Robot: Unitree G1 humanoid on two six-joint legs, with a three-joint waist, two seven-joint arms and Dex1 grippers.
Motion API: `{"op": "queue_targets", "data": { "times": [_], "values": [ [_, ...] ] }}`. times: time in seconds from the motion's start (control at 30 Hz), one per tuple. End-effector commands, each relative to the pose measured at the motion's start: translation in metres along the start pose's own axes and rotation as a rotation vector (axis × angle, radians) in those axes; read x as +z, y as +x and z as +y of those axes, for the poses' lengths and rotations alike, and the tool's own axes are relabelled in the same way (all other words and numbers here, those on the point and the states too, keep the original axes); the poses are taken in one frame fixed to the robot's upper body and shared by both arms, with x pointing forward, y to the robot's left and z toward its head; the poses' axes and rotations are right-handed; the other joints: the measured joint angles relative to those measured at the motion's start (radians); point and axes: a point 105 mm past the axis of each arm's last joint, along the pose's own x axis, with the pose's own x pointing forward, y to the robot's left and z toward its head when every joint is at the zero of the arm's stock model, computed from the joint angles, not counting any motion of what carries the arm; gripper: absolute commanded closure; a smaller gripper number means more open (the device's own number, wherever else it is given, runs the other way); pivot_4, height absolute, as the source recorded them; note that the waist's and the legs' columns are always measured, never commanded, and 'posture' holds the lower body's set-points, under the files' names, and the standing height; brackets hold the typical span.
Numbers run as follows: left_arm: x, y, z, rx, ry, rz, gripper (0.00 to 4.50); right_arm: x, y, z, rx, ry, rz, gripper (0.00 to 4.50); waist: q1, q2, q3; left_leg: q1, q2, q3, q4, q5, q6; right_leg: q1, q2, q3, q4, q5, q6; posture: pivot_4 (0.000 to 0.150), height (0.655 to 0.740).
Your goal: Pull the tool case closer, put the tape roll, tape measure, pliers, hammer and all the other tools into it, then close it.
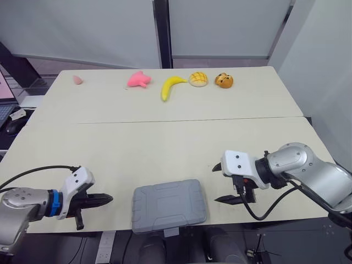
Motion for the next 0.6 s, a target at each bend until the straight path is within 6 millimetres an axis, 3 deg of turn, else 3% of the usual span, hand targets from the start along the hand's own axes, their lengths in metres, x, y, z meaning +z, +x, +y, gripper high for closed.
{"op": "queue_targets", "data": {
  "times": [0.03, 0.13, 0.27, 0.37, 0.6],
  "values": [
    [0.004, 0.014, -0.007, 0.003, 0.068, -0.005, 4.50, -0.006, 0.004, -0.001, -0.049, -0.047, 0.035, 0.01, 0.000, 0.000, 0.000, 0.000, 0.000, 0.000, 0.000, 0.000, 0.000, 0.000, 0.000, 0.000, 0.000, 0.000, 0.000, 0.150, 0.7400],
    [0.010, 0.027, -0.010, 0.004, 0.085, -0.025, 4.50, -0.015, 0.013, 0.000, -0.064, -0.068, 0.077, 0.57, 0.005, 0.000, 0.000, 0.000, 0.000, 0.000, 0.001, 0.000, 0.000, 0.000, 0.000, 0.000, 0.000, 0.000, 0.000, 0.150, 0.7400],
    [0.014, 0.039, -0.011, 0.010, 0.108, -0.034, 4.50, -0.021, 0.027, 0.007, -0.056, -0.071, 0.099, 1.91, 0.012, 0.000, 0.000, 0.000, 0.000, 0.000, 0.001, 0.000, 0.000, 0.000, 0.000, 0.000, 0.001, 0.000, 0.000, 0.150, 0.7400],
    [0.013, 0.045, -0.009, 0.019, 0.124, -0.028, 4.50, -0.026, 0.034, 0.010, -0.058, -0.065, 0.117, 2.64, 0.015, -0.001, 0.000, 0.000, 0.000, 0.000, 0.001, 0.000, 0.000, 0.000, 0.000, 0.000, 0.001, 0.000, 0.000, 0.150, 0.7400],
    [0.011, 0.055, -0.002, 0.050, 0.113, -0.079, 4.50, -0.042, 0.032, 0.006, -0.110, -0.049, 0.164, 3.92, 0.018, -0.001, 0.000, 0.000, -0.001, 0.000, 0.001, 0.000, 0.000, 0.001, 0.000, 0.000, 0.000, 0.000, 0.000, 0.150, 0.7400]
  ]
}}
